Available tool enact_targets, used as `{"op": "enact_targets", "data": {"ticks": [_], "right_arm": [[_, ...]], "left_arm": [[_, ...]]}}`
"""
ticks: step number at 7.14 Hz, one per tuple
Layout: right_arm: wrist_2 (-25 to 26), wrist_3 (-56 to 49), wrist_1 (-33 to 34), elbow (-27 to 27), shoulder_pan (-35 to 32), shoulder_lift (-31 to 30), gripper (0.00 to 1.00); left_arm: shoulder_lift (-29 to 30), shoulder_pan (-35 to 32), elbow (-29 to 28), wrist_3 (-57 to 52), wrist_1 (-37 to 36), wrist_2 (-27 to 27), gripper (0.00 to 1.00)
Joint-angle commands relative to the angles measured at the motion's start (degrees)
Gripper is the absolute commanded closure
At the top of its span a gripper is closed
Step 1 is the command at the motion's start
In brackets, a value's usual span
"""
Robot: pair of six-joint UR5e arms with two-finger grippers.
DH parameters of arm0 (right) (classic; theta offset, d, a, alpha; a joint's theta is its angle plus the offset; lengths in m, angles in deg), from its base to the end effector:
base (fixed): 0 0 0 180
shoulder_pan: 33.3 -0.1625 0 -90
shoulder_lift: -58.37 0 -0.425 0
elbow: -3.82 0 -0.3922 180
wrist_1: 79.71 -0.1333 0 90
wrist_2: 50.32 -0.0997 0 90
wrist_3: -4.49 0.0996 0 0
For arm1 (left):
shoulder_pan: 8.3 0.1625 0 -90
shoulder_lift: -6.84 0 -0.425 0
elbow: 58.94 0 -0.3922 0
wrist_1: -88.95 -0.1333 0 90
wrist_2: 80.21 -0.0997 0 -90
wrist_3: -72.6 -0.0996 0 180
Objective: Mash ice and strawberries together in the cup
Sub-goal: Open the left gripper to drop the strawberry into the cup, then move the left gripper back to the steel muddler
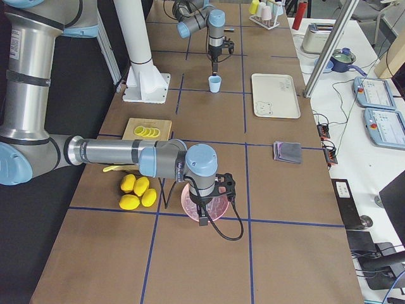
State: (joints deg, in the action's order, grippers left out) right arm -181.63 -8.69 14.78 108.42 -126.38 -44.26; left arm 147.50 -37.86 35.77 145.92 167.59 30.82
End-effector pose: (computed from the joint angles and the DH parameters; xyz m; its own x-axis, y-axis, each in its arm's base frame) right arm 0.0887 -0.3912 0.6429 0.7410 -0.1599 0.6521 0.1184 0.9871 0.1076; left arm 0.5502 -0.4242 0.1068 0.6692 -0.0715 -0.7396 0.0538 0.9974 -0.0478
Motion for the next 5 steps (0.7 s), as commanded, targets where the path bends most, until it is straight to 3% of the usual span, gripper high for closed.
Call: {"op": "enact_targets", "data": {"ticks": [1,3,5], "right_arm": [[0.00,-0.01,0.00,-0.02,0.00,-0.03,0.01],[-0.09,0.08,0.00,0.07,0.00,-0.38,0.01],[-0.26,0.17,0.00,0.33,0.00,-0.39,0.01]], "left_arm": [[-8.76,-3.99,7.55,-8.93,-0.50,1.63,0.00],[-22.12,-14.86,14.87,-26.82,-0.33,9.61,0.00],[-33.47,-27.25,15.42,-45.38,0.28,15.50,0.00]]}}
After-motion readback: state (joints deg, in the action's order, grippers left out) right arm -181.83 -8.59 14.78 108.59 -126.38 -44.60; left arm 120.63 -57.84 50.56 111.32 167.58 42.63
